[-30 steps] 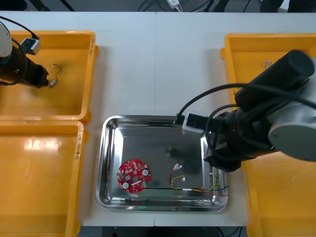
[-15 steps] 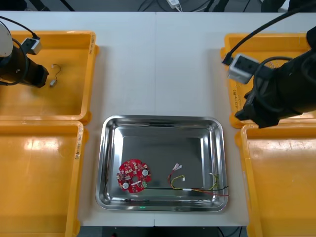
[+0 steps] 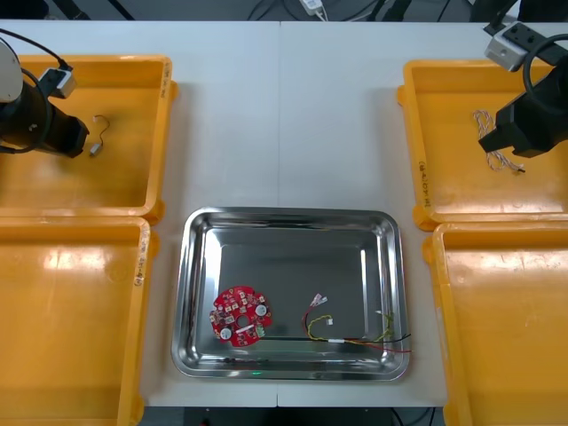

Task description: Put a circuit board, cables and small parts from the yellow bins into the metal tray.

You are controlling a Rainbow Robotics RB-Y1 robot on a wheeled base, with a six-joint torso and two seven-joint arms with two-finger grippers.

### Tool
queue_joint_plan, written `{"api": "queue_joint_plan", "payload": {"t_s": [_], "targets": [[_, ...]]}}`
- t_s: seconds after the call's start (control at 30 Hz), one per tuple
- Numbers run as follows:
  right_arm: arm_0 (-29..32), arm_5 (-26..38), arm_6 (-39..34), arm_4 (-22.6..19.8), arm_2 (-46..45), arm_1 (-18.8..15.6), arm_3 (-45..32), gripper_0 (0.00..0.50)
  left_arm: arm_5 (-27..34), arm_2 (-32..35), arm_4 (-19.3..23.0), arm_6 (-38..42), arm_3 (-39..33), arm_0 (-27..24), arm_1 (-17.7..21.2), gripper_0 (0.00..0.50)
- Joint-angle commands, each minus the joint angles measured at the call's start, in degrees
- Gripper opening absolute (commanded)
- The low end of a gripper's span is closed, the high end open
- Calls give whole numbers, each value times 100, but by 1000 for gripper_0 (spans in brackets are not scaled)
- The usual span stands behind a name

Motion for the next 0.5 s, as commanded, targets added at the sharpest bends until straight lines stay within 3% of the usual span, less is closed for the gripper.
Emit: {"api": "queue_joint_plan", "payload": {"t_s": [0.03, 0.33, 0.5], "targets": [[-354, 22, 157, 282, -318, -198, 409, 500, 221, -97, 143, -554, -152, -243, 243, 0], [-802, 22, 341, 546, -432, -207, 1666, 500, 924, 0, 266, -467, -723, -243, 559, 0], [-1075, 22, 491, 977, -414, -198, 2193, 500, 1495, 184, 231, -317, -1136, -243, 612, 0]]}}
